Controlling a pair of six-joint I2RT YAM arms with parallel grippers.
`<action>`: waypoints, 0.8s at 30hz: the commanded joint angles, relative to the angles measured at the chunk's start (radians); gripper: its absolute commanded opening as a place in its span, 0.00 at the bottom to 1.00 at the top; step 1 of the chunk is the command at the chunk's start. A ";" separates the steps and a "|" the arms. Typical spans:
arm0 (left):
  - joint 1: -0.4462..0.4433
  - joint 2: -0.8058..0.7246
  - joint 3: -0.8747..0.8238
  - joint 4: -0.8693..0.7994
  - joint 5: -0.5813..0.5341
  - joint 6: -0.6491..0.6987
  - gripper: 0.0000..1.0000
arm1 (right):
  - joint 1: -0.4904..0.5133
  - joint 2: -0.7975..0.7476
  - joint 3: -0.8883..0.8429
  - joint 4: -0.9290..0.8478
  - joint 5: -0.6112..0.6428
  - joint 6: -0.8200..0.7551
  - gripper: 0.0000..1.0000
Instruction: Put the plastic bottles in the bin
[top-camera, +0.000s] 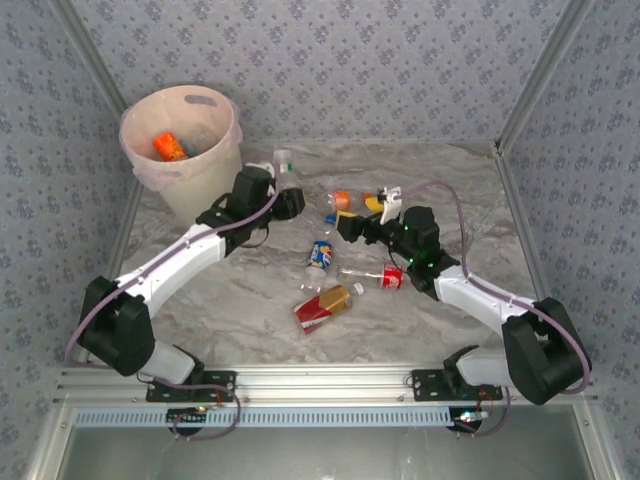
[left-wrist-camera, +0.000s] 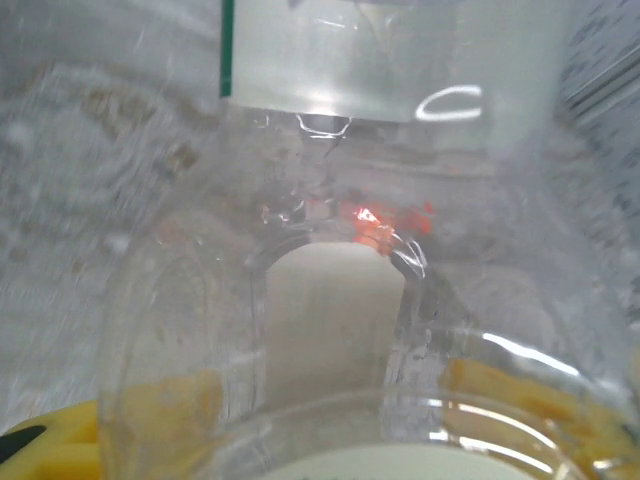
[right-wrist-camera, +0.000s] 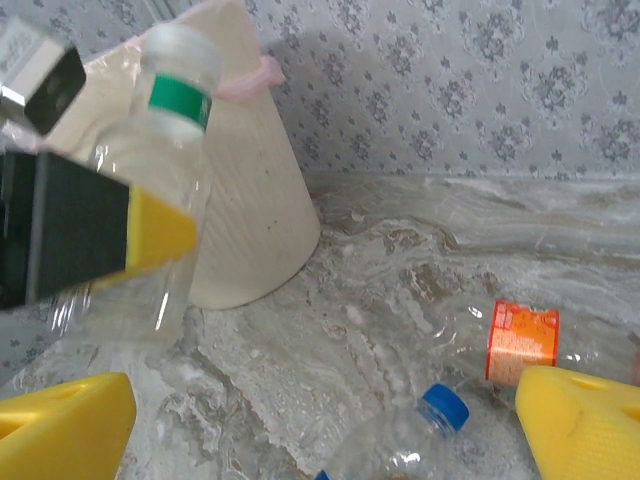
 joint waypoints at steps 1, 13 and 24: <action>0.021 0.020 0.090 0.088 0.060 0.036 0.49 | 0.010 -0.016 0.044 -0.016 0.011 -0.035 1.00; 0.059 -0.070 0.200 0.199 0.052 0.083 0.50 | 0.013 -0.016 0.070 -0.048 0.064 -0.048 1.00; 0.146 -0.010 0.405 0.200 -0.205 0.134 0.50 | 0.014 -0.026 0.073 -0.054 0.094 -0.051 1.00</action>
